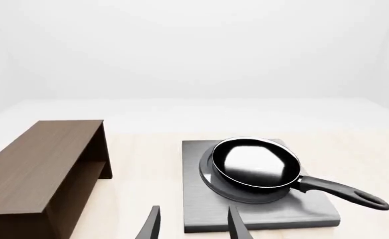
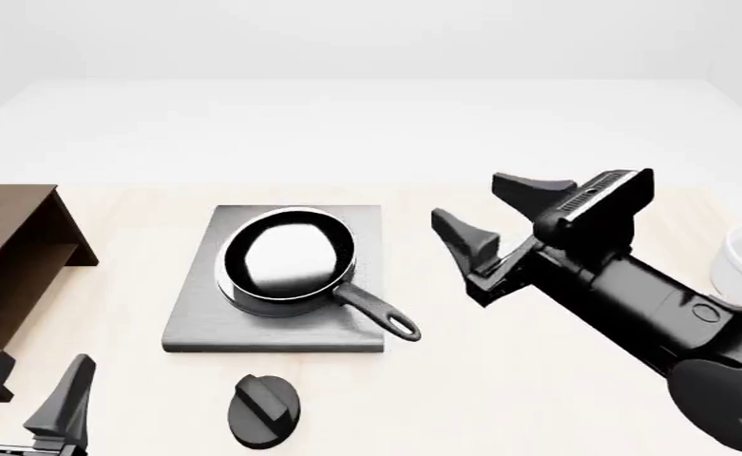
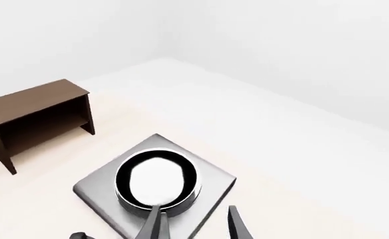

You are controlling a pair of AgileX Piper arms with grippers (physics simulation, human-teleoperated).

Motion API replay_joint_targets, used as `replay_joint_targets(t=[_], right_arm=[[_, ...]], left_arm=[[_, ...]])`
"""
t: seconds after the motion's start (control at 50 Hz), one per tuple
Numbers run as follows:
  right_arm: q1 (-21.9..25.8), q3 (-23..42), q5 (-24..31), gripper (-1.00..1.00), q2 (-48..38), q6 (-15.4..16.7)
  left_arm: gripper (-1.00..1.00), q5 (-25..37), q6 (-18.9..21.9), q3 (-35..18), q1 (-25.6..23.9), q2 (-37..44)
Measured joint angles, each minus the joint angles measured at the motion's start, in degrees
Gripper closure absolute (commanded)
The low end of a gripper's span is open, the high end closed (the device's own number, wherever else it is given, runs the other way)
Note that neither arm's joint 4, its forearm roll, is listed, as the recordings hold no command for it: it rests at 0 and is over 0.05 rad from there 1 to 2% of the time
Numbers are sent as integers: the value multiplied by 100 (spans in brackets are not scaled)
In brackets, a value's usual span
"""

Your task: Turn on the stove and put the frying pan on it.

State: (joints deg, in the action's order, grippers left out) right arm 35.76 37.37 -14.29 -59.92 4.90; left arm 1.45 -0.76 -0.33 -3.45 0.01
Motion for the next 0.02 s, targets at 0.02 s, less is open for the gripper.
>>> replay_joint_targets(t=[0.02], right_arm=[[-49,-38,16,-100,64,-22]], left_arm=[[-100,0,3,0,0,0]])
